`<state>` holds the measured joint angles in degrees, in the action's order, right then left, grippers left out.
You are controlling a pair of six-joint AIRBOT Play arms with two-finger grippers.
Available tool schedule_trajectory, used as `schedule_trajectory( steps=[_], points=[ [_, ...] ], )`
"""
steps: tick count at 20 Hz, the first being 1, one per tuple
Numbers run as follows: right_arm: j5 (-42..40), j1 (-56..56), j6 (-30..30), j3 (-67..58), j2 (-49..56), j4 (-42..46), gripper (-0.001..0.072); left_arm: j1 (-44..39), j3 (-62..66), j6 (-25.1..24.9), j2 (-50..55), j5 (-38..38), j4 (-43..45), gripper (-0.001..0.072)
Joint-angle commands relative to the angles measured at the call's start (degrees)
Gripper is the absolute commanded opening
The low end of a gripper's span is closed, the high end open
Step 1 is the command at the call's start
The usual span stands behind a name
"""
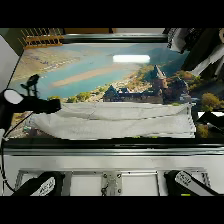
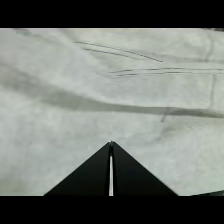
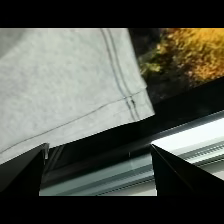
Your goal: Fold the clothes and pants, and hang the long-sleeved shirts on hangers.
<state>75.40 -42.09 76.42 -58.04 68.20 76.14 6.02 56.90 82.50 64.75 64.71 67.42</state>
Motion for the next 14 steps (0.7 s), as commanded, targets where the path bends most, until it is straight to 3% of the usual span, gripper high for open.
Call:
schedule_trajectory(
  steps=[1,5,8,14],
  points=[
    [1.92,-9.92,-9.4,-5.2,11.58,-5.22,0.072,-14.36,0.66,1.05,3.02,-5.92,-7.82,0.0028],
    [2.01,-11.39,-17.62,-8.44,22.47,-8.41,0.072,-26.45,6.88,0.85,12.83,-7.69,-11.15,0.0028],
    [1.2,-10.93,-21.03,-10.69,28.41,-15.58,0.072,-32.96,13.88,0.87,19.96,-7.72,-12.07,0.0028],
    [3.37,-4.04,-24.13,-11.74,34.97,-23.82,0.072,-39.06,26.36,0.87,30.71,-5.64,-12.04,0.0028]
  ],
)
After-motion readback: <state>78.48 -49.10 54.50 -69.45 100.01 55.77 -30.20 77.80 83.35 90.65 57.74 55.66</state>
